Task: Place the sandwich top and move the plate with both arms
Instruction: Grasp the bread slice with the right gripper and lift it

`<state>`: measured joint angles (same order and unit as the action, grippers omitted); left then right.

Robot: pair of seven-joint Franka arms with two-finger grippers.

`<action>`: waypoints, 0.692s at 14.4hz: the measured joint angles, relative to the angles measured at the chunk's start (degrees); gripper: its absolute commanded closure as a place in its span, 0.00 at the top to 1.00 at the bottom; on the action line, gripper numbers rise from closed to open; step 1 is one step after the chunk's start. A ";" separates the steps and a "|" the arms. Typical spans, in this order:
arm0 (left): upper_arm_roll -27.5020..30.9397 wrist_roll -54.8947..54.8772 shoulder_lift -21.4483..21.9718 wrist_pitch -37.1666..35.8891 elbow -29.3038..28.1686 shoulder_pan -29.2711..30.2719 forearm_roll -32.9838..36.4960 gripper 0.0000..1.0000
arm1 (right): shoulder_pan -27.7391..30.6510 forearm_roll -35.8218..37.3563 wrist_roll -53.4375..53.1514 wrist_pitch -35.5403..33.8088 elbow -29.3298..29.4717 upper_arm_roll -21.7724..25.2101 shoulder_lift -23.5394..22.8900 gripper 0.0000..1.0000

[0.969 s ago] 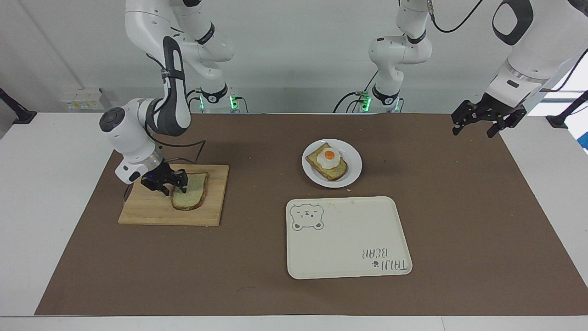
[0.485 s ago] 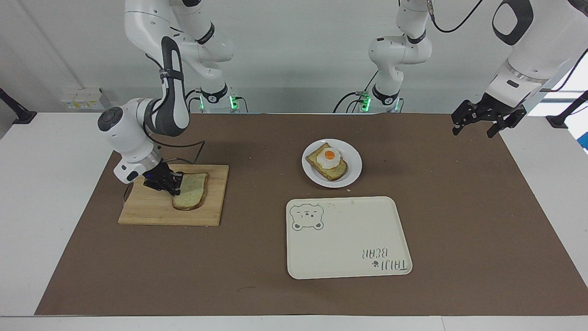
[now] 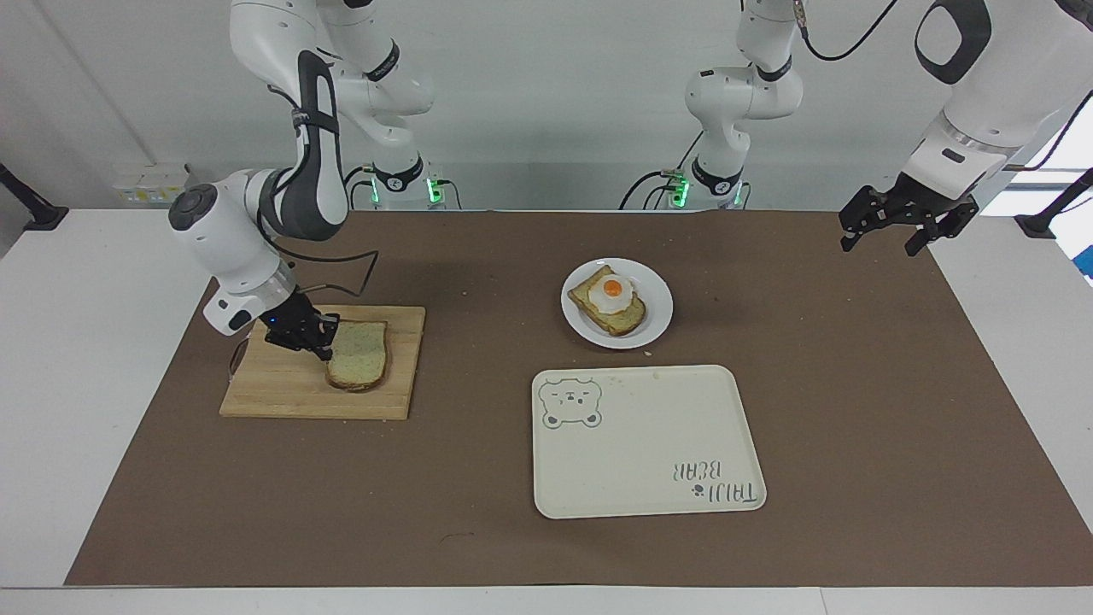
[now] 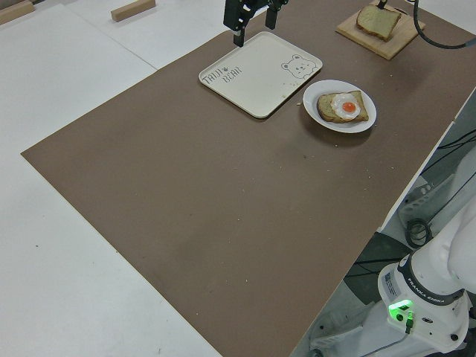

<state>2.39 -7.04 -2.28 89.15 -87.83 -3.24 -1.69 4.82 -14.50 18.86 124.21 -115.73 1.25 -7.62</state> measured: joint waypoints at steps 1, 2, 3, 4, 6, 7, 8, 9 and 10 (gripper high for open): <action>0.00 0.00 0.00 0.00 0.00 0.00 0.00 1.00 | -0.18 -0.03 -1.11 -2.57 1.18 -0.13 0.80 0.00; 0.00 0.00 0.00 0.00 0.00 0.00 0.00 1.00 | -0.70 -0.04 -2.37 -5.14 2.42 -0.20 1.64 0.00; 0.00 0.00 0.00 0.00 0.00 0.00 0.00 1.00 | -1.45 -0.05 -3.70 -7.33 3.60 -0.26 2.42 0.00; 0.00 0.00 0.00 0.00 0.00 0.00 0.00 1.00 | -2.27 -0.06 -4.89 -8.88 4.59 -0.36 3.07 0.00; 0.00 0.00 0.00 0.00 0.00 0.00 0.00 1.00 | -4.14 -0.48 -8.54 -10.94 6.13 -0.93 3.96 0.00; 0.00 0.00 0.00 0.00 0.00 0.00 0.00 1.00 | -5.15 -1.80 -10.75 -11.60 6.52 -1.28 4.25 0.00; 0.00 0.00 0.00 0.00 0.00 0.00 0.00 1.00 | -6.33 -3.66 -12.69 -11.82 6.71 -1.65 4.44 0.00; 0.00 0.00 0.00 0.00 0.00 0.00 0.00 1.00 | -7.83 -5.01 -14.32 -11.86 6.79 -1.88 4.53 0.00; 0.00 0.00 0.00 0.00 0.00 0.00 0.00 1.00 | -9.72 -5.64 -16.31 -11.86 6.85 -2.09 4.58 0.00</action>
<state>2.39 -7.04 -2.28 89.15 -87.83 -3.24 -1.69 -4.90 -20.14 2.55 112.35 -108.88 -0.83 -3.04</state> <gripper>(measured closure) 0.000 0.965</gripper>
